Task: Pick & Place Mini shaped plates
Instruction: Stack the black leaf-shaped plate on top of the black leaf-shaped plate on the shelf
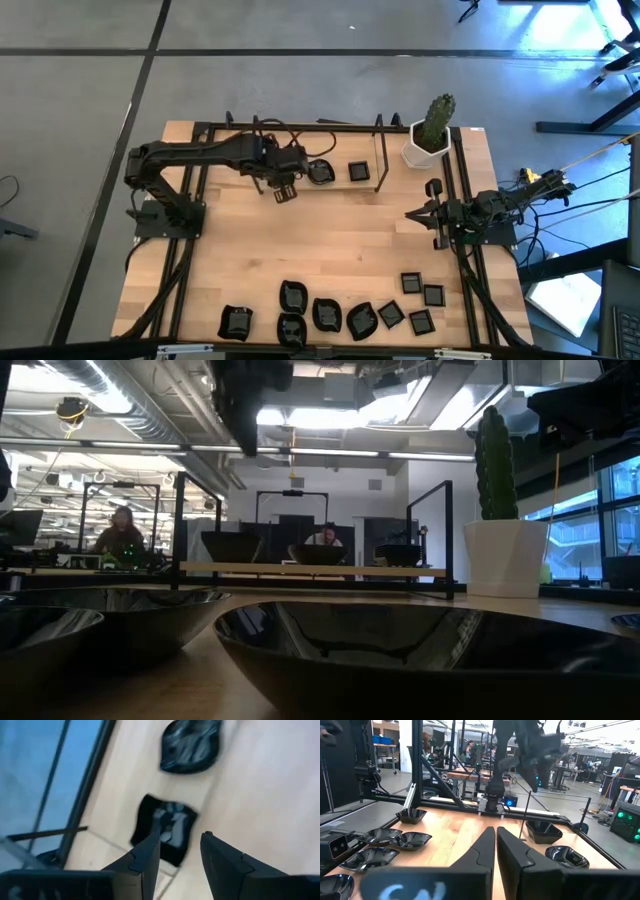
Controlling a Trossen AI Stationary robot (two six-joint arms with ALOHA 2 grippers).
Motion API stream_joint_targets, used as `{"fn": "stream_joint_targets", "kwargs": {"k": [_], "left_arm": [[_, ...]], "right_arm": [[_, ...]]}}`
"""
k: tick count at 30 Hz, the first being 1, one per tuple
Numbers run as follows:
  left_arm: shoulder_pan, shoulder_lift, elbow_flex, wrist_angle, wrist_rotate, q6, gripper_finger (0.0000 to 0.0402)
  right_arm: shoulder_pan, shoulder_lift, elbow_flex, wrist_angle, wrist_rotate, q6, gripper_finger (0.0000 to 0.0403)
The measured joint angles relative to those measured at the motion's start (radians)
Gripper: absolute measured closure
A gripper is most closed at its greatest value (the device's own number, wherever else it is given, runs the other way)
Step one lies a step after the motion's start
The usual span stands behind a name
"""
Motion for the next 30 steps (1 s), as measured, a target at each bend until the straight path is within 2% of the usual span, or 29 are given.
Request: {"fn": "stream_joint_targets", "kwargs": {"k": [4,8,12,15,17,20,24,26,30], "left_arm": [[-0.092,-0.072,-0.020,0.127,0.041,0.071,0.0274],[-0.245,-0.268,-0.163,0.426,-0.101,0.199,0.0302],[-0.335,-0.535,-0.404,0.697,-0.175,0.231,0.0346],[-0.374,-0.718,-0.609,0.843,-0.268,0.162,0.0380],[-0.391,-0.821,-0.751,0.956,-0.295,0.167,0.0395],[-0.407,-0.923,-0.972,1.213,-0.261,0.289,0.0397],[-0.400,-0.964,-1.196,1.527,-0.210,0.407,0.0399],[-0.396,-0.965,-1.253,1.586,-0.167,0.438,0.0399],[-0.397,-0.963,-1.318,1.603,-0.077,0.439,0.0400]], "right_arm": [[0.000,0.000,0.000,-0.001,-0.001,0.000,0.0383],[0.000,0.000,0.000,-0.011,-0.002,0.002,0.0383],[0.000,0.000,0.000,-0.023,-0.001,0.005,0.0383],[0.000,0.000,0.000,-0.024,-0.001,0.002,0.0383],[0.000,0.000,0.000,-0.024,-0.001,0.000,0.0383],[0.000,0.000,0.000,-0.024,0.000,-0.003,0.0383],[0.000,0.000,0.000,-0.023,0.001,-0.027,0.0383],[0.000,0.000,0.000,-0.022,0.010,-0.039,0.0383],[0.000,0.000,0.000,-0.022,0.037,-0.080,0.0383]]}}
